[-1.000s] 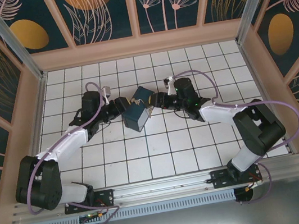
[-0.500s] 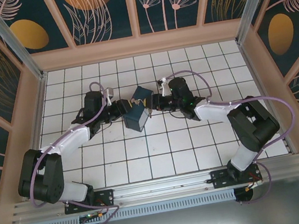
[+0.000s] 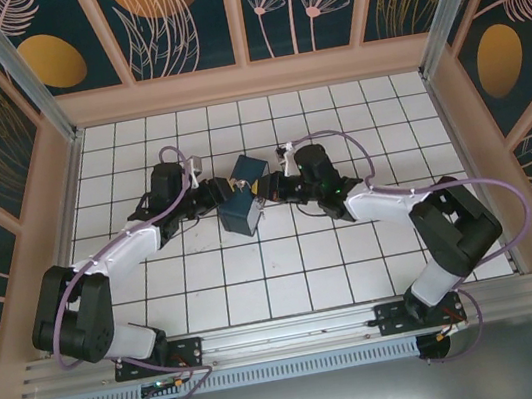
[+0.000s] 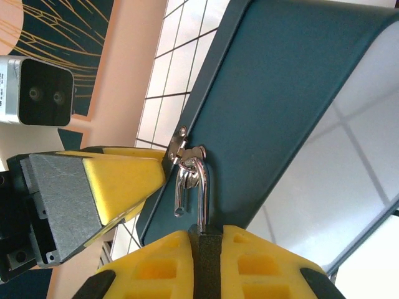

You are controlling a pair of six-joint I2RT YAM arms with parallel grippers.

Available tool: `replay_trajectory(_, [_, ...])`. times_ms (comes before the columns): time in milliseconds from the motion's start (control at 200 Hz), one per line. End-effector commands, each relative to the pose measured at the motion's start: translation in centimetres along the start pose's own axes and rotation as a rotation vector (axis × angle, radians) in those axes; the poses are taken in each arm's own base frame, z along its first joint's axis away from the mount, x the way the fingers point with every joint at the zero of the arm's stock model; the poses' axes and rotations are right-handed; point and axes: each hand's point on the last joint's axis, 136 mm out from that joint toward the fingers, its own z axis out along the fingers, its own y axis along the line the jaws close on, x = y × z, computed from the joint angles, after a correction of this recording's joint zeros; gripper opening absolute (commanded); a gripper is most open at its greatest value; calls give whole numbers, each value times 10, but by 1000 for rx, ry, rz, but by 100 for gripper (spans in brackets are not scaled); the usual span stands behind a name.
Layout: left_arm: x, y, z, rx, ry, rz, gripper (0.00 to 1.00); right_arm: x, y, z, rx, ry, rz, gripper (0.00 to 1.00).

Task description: Unlock the padlock with the key

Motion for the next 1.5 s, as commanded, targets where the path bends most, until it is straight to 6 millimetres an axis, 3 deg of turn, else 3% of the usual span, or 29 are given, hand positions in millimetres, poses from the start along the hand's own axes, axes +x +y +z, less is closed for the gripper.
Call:
replay_trajectory(0, [7, -25, 1, 68, 34, 53, 34, -8, 35, -7, -90, -58, -2, 0])
replay_trajectory(155, [7, -23, 2, 44, 37, 38, 32, -19, 39, -14, -37, -139, 24, 0])
replay_trajectory(275, [1, -15, 2, -9, 13, 24, 38, -19, 30, -21, -4, -138, 39, 0])
replay_trajectory(340, [-1, -11, 4, -31, 8, 12, 42, -16, 26, -20, 22, -125, 28, 0])
replay_trajectory(530, [3, -9, 10, -32, 31, 3, 40, -17, 20, -13, 115, -119, -30, 0])
replay_trajectory(606, [2, -9, 10, -41, 28, 4, 39, -12, 15, -13, 131, -99, -38, 17])
replay_trajectory(671, [2, -7, 11, -49, 32, 5, 39, -8, 11, -16, 121, -96, -21, 24])
replay_trajectory(1011, [2, -5, 12, -53, 29, -18, 38, -6, 26, -11, 31, -71, -20, 19])
replay_trajectory(1251, [6, -12, 13, -28, 42, -19, 33, 8, 13, -3, 112, -6, -36, 19])
replay_trajectory(1491, [6, -4, 13, -66, 33, -30, 33, 12, 14, -10, 167, 32, -57, 29])
